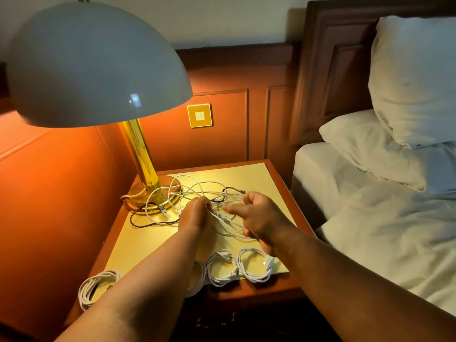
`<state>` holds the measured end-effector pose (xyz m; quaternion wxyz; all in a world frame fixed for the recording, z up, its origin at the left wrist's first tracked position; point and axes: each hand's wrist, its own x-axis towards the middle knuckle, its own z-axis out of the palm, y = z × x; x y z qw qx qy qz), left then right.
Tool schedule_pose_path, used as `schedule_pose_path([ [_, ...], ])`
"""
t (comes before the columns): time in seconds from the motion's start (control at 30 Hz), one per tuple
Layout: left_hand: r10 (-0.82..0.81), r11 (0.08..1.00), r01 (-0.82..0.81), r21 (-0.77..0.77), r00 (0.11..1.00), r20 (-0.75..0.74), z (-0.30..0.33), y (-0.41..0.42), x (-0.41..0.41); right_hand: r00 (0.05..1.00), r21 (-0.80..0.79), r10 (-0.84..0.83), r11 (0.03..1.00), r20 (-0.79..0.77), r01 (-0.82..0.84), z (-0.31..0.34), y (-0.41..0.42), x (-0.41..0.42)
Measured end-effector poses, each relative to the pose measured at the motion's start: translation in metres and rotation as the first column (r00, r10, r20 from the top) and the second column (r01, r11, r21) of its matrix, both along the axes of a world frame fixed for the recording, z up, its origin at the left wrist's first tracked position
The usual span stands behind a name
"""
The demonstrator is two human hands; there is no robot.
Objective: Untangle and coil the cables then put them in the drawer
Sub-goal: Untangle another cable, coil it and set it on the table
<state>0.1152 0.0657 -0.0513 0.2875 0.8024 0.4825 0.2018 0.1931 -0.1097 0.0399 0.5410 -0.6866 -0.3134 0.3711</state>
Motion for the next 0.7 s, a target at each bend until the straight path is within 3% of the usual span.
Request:
schedule_pose_path([
  [0.07, 0.008, 1.0, -0.008, -0.014, 1.0, 0.016, -0.003, -0.001, 0.001, 0.967, -0.254, 0.168, 0.96, 0.194, -0.116, 0.0, -0.004, 0.003],
  [0.13, 0.04, 0.998, -0.035, -0.059, 0.996, 0.074, -0.003, -0.003, 0.004, 0.9, -0.476, 0.342, 0.86, 0.27, -0.184, 0.001, -0.007, 0.007],
  [0.2, 0.069, 0.993, -0.058, -0.098, 0.991, 0.114, -0.005, -0.005, 0.004, 0.875, -0.584, 0.447, 0.767, 0.187, -0.267, 0.007, -0.009, 0.01],
  [0.27, 0.035, 0.995, -0.027, -0.098, 0.996, 0.078, -0.006, -0.006, 0.004, 0.882, -0.59, 0.466, 0.732, 0.068, -0.341, 0.016, -0.013, 0.015],
  [0.33, 0.019, 0.999, -0.017, -0.045, 0.999, 0.033, -0.006, -0.007, 0.003, 0.878, -0.431, 0.45, 0.768, -0.163, -0.474, 0.022, -0.016, 0.021],
  [0.4, 0.024, 0.999, -0.023, -0.028, 0.999, 0.032, -0.006, -0.007, 0.004, 0.737, -0.044, 0.472, 0.828, -0.484, -0.559, 0.024, -0.019, 0.027],
  [0.47, 0.036, 0.998, -0.032, -0.054, 0.996, 0.087, -0.005, -0.008, 0.004, 0.587, 0.298, 0.518, 0.85, -0.622, -0.434, 0.025, -0.022, 0.026],
  [0.53, 0.014, 1.0, -0.013, -0.008, 0.997, 0.075, -0.007, -0.007, 0.005, 0.581, 0.478, 0.537, 0.836, -0.612, -0.27, 0.027, -0.024, 0.02],
  [0.63, 0.001, 0.995, 0.003, 0.096, 0.999, -0.043, -0.011, -0.006, 0.002, 0.639, 0.683, 0.571, 0.724, -0.515, -0.097, 0.029, -0.019, 0.011],
  [0.7, -0.007, 0.989, 0.021, 0.145, 0.995, -0.098, -0.012, -0.009, 0.001, 0.863, 0.686, 0.423, 0.716, -0.276, -0.132, 0.032, -0.008, 0.012],
])
